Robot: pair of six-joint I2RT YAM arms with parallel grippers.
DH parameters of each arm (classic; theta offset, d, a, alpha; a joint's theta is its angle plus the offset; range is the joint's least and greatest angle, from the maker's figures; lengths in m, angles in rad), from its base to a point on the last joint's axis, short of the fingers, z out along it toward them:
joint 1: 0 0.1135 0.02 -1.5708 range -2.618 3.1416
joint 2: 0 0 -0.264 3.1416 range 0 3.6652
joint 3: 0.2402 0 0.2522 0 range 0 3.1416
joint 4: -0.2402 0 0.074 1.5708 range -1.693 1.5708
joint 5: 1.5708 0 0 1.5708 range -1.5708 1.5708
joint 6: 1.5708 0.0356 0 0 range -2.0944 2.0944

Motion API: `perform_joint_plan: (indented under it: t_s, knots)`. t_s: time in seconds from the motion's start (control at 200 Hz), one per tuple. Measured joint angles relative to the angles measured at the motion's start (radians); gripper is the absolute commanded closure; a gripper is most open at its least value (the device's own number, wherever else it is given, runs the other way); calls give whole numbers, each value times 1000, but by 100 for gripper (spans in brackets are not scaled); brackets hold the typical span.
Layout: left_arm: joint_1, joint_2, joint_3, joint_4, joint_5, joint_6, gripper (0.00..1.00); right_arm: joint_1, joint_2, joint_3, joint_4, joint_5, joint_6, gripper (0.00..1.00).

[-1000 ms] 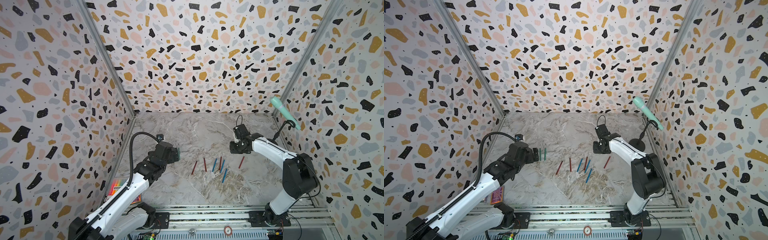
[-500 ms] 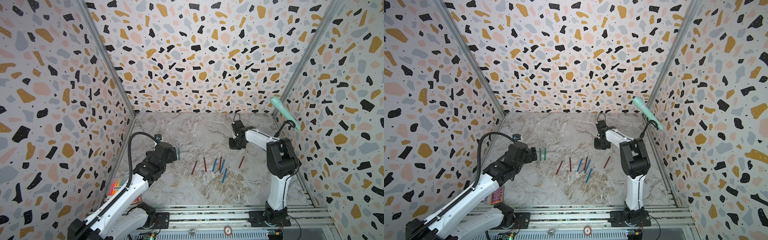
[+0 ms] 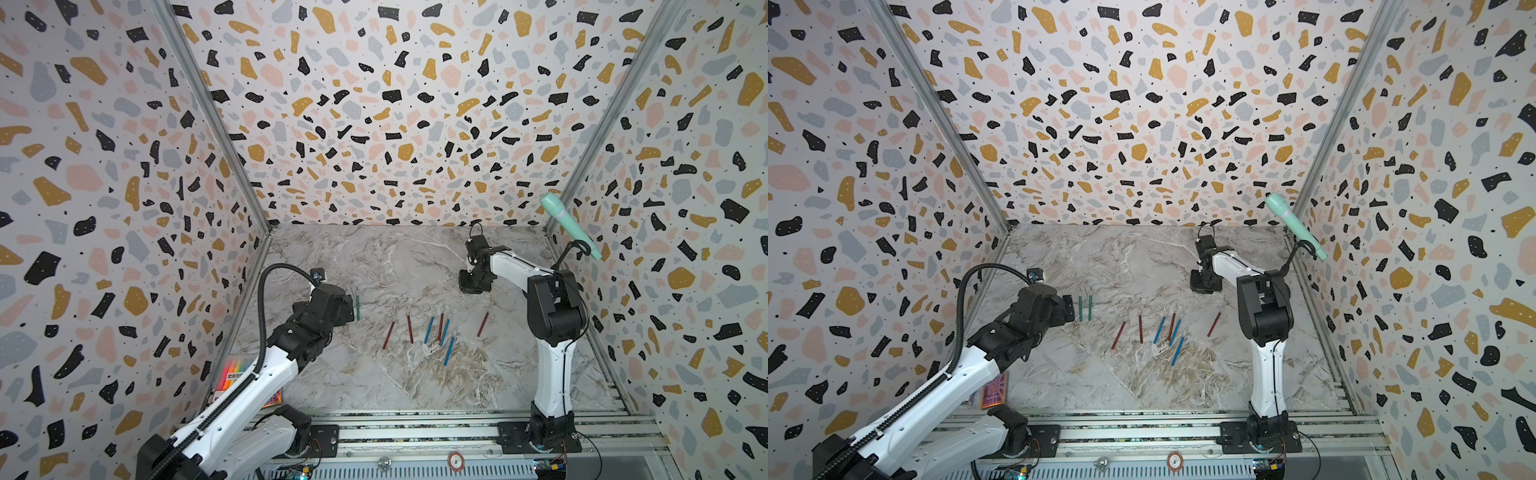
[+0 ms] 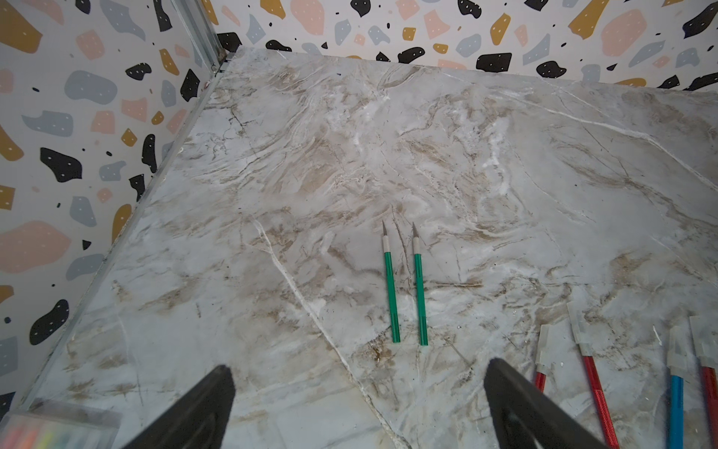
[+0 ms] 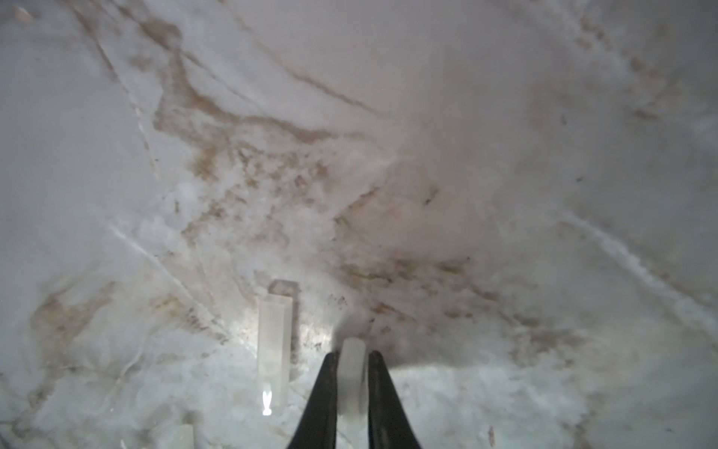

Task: Remove protective caps from carving knives
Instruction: Place the protective sleeve at the center of the board.

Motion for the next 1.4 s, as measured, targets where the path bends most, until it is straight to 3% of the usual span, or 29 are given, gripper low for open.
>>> perform_joint_plan:
  t_s: [0.09, 0.27, 0.431, 1.086, 1.402]
  knots:
    - [0, 1, 0, 0, 0, 1, 1, 4, 8, 14, -14, -1, 1, 100]
    - [0, 8, 0, 0, 0, 6, 1, 13, 18, 31, -32, 2, 7, 77]
    - [0, 12, 0, 0, 0, 8, 1, 18, 22, 43, -43, 2, 11, 65]
    - [0, 28, 0, 0, 1, 12, 0, 20, 16, 61, -66, 3, 20, 64]
    - [-5, 73, 1, -5, 28, 16, 0, 25, -167, 61, -79, 9, 37, 60]
